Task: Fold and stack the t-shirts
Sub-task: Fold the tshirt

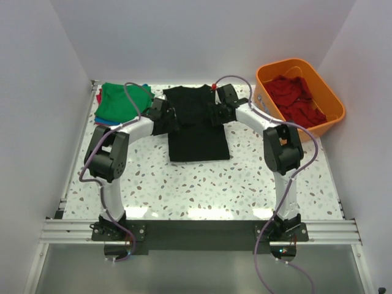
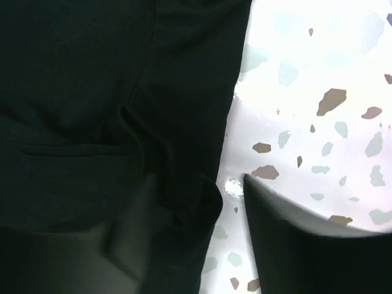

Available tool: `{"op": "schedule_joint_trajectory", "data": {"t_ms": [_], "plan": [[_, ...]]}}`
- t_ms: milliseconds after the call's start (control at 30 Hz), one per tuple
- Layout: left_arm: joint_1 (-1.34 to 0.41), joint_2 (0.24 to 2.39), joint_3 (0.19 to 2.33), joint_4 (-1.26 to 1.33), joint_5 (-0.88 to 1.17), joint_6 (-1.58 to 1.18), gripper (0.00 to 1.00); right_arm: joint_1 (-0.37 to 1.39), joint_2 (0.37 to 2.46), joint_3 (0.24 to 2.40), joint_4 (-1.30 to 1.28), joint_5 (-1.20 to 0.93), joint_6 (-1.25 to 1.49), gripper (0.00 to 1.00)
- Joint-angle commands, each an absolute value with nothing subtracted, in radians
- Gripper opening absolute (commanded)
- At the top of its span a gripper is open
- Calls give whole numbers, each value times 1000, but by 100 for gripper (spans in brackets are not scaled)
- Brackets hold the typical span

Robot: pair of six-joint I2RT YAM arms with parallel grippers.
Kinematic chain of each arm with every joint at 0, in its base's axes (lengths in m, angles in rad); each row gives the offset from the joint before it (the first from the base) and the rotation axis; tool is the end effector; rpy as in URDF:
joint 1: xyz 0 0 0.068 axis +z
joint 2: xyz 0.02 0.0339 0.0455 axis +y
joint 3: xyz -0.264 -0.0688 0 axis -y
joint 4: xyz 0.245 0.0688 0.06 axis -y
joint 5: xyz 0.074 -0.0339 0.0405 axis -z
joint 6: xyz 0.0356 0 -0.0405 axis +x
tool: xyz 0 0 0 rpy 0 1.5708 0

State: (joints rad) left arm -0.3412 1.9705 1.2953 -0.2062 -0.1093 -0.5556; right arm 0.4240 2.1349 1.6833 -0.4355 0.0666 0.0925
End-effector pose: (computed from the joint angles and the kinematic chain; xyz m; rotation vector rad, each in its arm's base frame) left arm 0.3981 -0.1372 0.1660 -0.3115 2.4431 -0.2619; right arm 0.4357 0.1941 0.1988 -0.3772 2.4316 0.1443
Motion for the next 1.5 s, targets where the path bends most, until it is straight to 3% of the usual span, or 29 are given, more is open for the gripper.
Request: {"op": "schedule_joint_trajectory", "data": {"t_ms": [0,33,133,267,467,667,767,1000,1167,1300,1467], "plan": [[-336,1904,1327,-216,-137,-549,77,419,2079,1761,-477,72,94,67],[-336,1885,1312,-216,-137,-551,86,420,2060,1764,-492,74,97,73],[-337,1795,1258,-221,-109,-554,97,417,1975,1737,-517,45,121,99],[-357,1640,1116,-207,-89,-590,100,419,1810,1576,-503,5,225,99],[-457,1448,858,-170,-54,-687,100,420,1557,1156,-381,-64,438,99],[-499,1402,736,-172,-75,-765,100,419,1511,974,-319,-75,505,99],[-499,1416,729,-184,-115,-772,94,420,1545,939,-296,-75,529,99],[-497,1485,732,-183,-120,-778,86,419,1606,907,-249,-87,557,93],[-495,1499,730,-164,-115,-773,82,419,1643,904,-230,-94,571,79],[-491,1520,741,-137,-92,-758,67,419,1672,907,-225,-106,572,66],[-476,1566,755,-110,-52,-739,48,419,1697,900,-216,-94,581,59]]}}
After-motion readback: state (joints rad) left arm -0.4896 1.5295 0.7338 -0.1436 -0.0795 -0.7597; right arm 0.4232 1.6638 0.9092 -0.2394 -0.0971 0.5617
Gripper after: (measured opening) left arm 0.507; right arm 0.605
